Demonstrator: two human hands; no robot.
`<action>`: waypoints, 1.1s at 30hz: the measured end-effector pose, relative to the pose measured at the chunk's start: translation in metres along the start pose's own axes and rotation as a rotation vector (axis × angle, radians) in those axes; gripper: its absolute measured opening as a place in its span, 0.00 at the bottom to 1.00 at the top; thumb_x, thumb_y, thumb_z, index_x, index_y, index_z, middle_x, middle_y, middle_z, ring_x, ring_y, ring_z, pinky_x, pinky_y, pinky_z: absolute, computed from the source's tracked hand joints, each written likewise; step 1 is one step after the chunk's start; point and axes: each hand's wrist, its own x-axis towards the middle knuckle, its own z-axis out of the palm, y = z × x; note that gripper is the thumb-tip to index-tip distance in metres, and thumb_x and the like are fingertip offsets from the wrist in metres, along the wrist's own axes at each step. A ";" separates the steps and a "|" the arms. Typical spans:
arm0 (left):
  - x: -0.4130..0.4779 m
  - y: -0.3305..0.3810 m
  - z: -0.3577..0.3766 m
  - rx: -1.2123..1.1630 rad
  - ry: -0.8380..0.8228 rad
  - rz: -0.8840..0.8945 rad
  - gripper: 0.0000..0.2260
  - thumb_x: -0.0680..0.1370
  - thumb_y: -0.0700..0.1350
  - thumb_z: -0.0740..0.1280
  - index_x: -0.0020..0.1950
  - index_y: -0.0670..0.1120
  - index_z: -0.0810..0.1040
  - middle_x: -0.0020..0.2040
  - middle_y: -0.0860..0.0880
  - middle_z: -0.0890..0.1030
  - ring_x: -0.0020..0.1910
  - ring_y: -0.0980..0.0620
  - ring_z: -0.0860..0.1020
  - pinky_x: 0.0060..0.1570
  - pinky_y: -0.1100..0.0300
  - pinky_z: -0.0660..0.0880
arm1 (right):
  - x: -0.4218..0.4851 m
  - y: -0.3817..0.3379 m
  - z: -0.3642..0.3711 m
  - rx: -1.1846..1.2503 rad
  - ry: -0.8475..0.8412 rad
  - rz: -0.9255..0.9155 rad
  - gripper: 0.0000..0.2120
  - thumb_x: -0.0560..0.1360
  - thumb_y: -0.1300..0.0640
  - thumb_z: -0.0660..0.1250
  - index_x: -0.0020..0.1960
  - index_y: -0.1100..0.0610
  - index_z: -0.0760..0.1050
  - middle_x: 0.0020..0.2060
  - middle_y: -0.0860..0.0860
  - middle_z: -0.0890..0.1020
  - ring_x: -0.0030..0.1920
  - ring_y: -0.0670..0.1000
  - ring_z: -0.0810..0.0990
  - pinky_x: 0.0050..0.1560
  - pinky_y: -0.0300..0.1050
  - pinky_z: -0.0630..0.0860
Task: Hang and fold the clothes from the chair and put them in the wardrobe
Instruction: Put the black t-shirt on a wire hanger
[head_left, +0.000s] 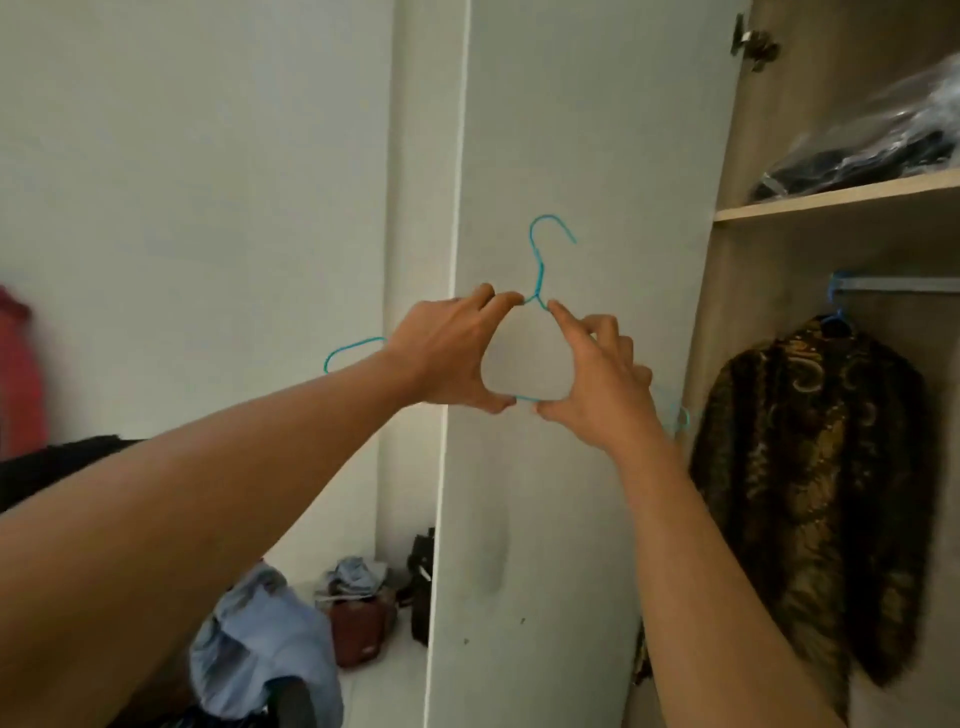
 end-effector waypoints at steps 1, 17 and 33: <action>-0.013 -0.020 -0.011 0.010 0.002 -0.029 0.50 0.59 0.73 0.71 0.75 0.52 0.61 0.59 0.51 0.74 0.51 0.46 0.81 0.41 0.51 0.79 | 0.004 -0.025 0.002 0.001 0.011 -0.031 0.55 0.63 0.47 0.80 0.78 0.37 0.47 0.66 0.49 0.62 0.66 0.55 0.65 0.62 0.60 0.67; -0.213 -0.320 -0.007 0.199 -0.185 -0.411 0.54 0.58 0.77 0.68 0.77 0.55 0.53 0.67 0.52 0.72 0.56 0.48 0.81 0.46 0.49 0.80 | 0.061 -0.346 0.191 0.053 -0.110 -0.401 0.55 0.64 0.44 0.79 0.78 0.42 0.44 0.67 0.53 0.62 0.64 0.57 0.68 0.61 0.62 0.68; -0.347 -0.488 0.199 0.133 -0.444 -0.547 0.49 0.67 0.73 0.67 0.80 0.53 0.52 0.73 0.49 0.67 0.70 0.45 0.67 0.68 0.46 0.68 | 0.073 -0.440 0.462 0.126 -0.596 -0.217 0.56 0.61 0.38 0.78 0.77 0.40 0.45 0.71 0.53 0.61 0.68 0.60 0.67 0.60 0.66 0.72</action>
